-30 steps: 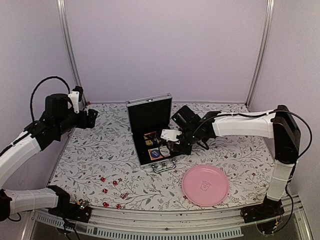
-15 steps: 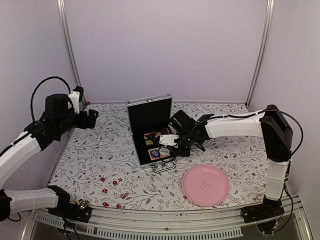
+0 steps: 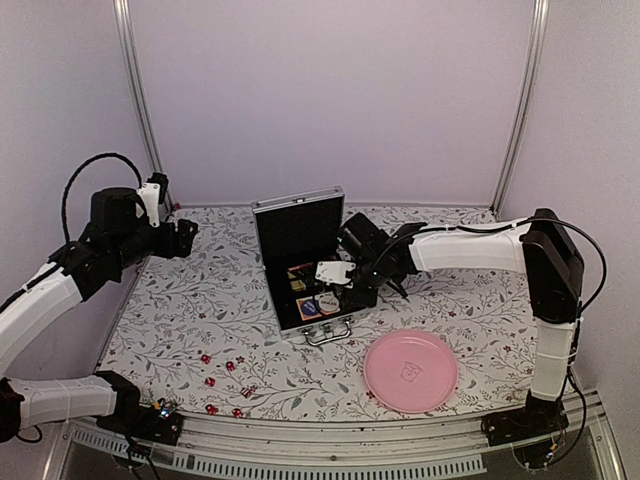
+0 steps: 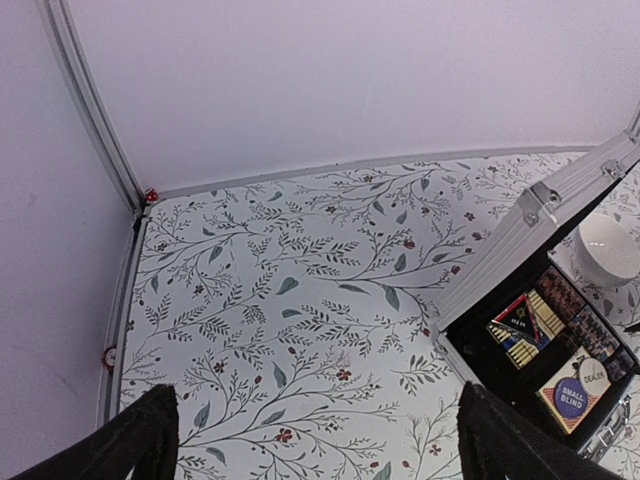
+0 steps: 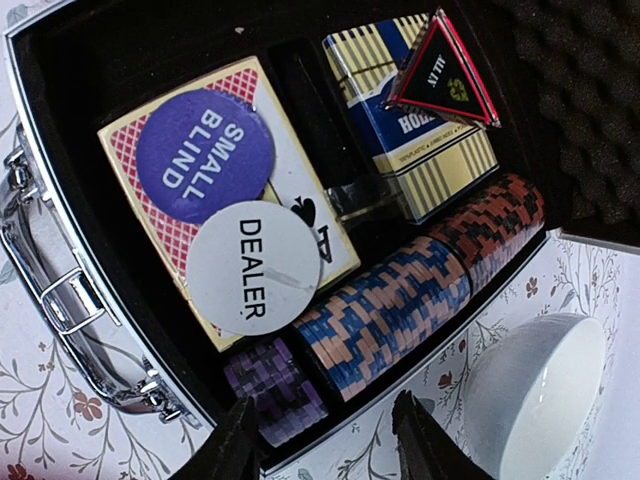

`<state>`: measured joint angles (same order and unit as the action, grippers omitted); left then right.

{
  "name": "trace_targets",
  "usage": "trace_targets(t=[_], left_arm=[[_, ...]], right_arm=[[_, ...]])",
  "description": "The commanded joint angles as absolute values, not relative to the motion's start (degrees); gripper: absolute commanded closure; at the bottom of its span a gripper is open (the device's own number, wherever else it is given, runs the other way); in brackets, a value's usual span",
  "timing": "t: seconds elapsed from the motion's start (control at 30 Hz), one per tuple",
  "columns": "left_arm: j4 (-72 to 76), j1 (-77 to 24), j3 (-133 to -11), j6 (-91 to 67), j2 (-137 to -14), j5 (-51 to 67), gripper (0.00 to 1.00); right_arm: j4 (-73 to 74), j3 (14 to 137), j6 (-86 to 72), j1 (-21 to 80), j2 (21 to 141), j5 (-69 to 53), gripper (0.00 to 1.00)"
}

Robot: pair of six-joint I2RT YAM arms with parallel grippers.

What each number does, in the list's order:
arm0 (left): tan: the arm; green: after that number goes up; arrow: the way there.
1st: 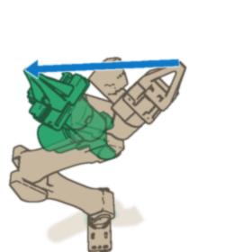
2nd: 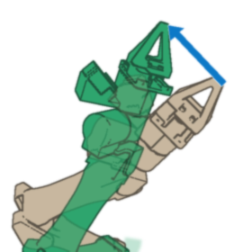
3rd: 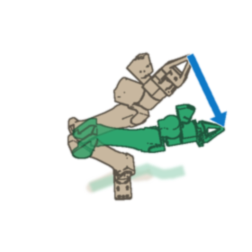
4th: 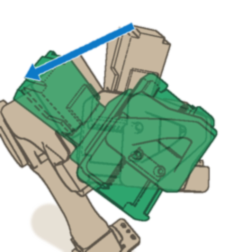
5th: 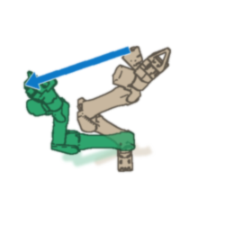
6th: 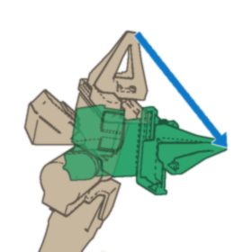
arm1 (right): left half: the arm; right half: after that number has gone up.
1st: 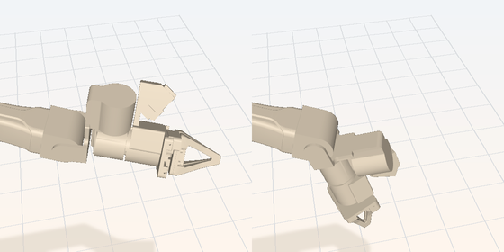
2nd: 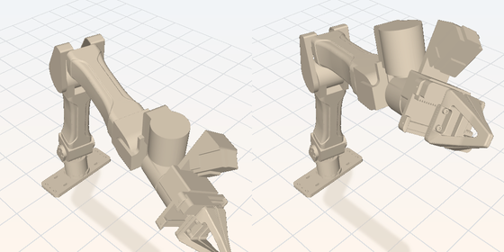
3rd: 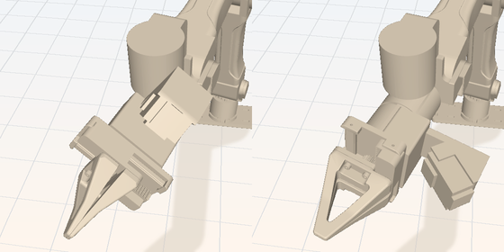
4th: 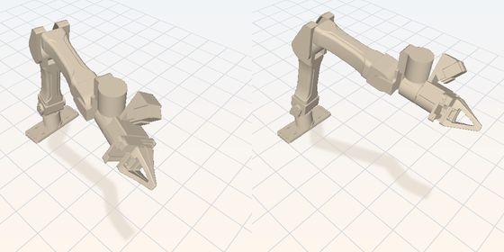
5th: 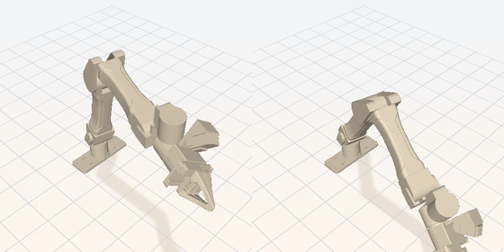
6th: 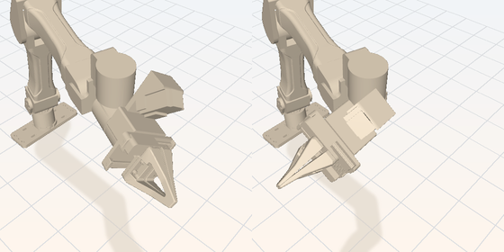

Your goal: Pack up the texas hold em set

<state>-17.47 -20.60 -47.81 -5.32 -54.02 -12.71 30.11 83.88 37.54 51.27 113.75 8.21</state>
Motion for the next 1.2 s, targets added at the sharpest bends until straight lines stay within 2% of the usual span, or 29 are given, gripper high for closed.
trace_targets(t=[0.0, 0.33, 0.5, 0.8, 0.97, 1.07, 1.17], left_arm=[[-16.8, -20.0, -46.9, -4.5, -54.3, -12.0, 0.03], [-16.7, -19.9, -46.7, -4.4, -54.1, -13.6, 0.03], [-16.4, -19.9, -46.3, -4.1, -54.0, -15.6, 0.03], [-13.0, -19.8, -44.6, -3.8, -52.7, -13.8, 0.03], [-18.2, -19.8, -47.6, -12.8, -54.0, -13.7, 0.03], [-19.2, -19.8, -47.1, -19.3, -53.9, -9.4, 0.03], [-21.5, -19.7, -49.1, -21.1, -55.2, -4.2, 0.03]], right_arm=[[31.1, 86.0, 36.3, 50.9, 114.0, 8.8, 0.51], [30.6, 86.6, 34.2, 50.9, 110.4, 10.8, 0.45], [28.4, 84.3, 28.4, 50.9, 102.8, 10.7, 0.43], [8.4, 61.4, 10.2, 50.9, 79.5, 17.9, 0.37], [2.9, 52.7, 0.4, 50.9, 70.4, 18.9, 0.31], [4.4, 52.8, -5.6, 50.9, 70.2, 13.4, 0.33], [6.8, 55.3, -9.9, 53.2, 73.3, 7.7, 0.43]])
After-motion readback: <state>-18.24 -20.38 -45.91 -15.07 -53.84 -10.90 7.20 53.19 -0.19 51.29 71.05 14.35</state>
